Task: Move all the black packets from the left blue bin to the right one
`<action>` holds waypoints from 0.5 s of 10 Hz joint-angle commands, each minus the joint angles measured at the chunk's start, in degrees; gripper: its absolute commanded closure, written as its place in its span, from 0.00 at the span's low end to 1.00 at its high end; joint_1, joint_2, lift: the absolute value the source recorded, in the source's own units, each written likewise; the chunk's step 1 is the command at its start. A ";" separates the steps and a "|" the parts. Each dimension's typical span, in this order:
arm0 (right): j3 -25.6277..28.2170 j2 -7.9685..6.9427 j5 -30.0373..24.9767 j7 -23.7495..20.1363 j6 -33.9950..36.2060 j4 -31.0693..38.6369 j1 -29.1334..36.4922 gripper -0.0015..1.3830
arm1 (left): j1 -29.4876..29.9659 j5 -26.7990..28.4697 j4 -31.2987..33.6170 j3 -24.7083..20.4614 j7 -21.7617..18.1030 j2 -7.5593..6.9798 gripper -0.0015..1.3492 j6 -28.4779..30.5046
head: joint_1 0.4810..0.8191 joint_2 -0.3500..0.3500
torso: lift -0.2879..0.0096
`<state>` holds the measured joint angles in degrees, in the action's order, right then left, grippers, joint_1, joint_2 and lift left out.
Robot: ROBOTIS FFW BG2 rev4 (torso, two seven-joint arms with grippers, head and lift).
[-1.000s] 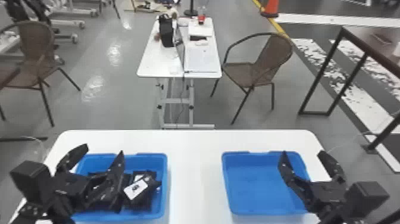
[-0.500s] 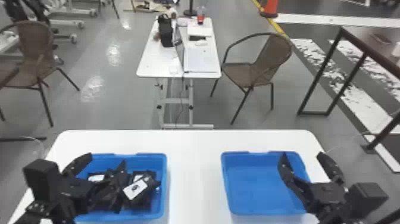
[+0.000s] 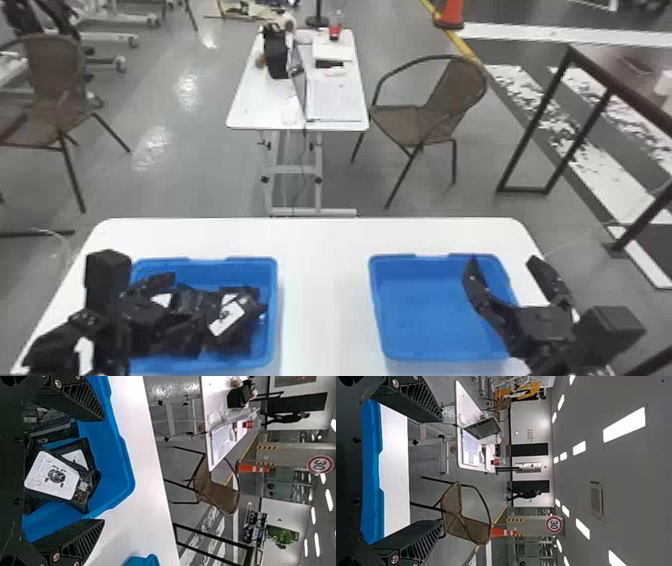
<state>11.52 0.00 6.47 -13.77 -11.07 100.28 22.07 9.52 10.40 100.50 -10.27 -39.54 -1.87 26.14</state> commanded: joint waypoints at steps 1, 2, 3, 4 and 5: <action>-0.18 -0.05 0.39 -0.03 0.00 -0.26 -0.18 0.07 | -1.52 3.93 -1.71 0.60 -0.01 0.38 0.09 2.60 | 0.63 0.38 | 0.97; -0.18 -0.05 0.39 -0.03 0.00 -0.26 -0.09 0.07 | -2.31 6.13 -2.33 0.52 -0.01 1.43 0.09 6.64 | 0.63 0.38 | 0.97; -0.18 -0.05 0.65 0.06 0.00 -0.35 -0.09 0.07 | -3.28 6.74 -4.79 0.16 -0.01 2.02 0.09 7.34 | 0.63 0.38 | 0.97; -0.27 -0.05 0.83 -0.03 0.00 -0.52 -0.18 0.07 | -4.86 6.74 -8.13 0.52 -0.28 1.87 0.09 8.31 | 0.63 0.39 | 0.97; -0.36 -0.05 0.91 -0.03 0.00 -0.70 -0.27 0.07 | -6.53 6.65 -11.47 1.57 -0.63 0.82 0.09 8.31 | 0.63 0.38 | 0.97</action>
<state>11.23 0.00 7.34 -13.80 -11.07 99.68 21.84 3.89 17.05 90.81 -9.20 -40.13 -0.60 34.35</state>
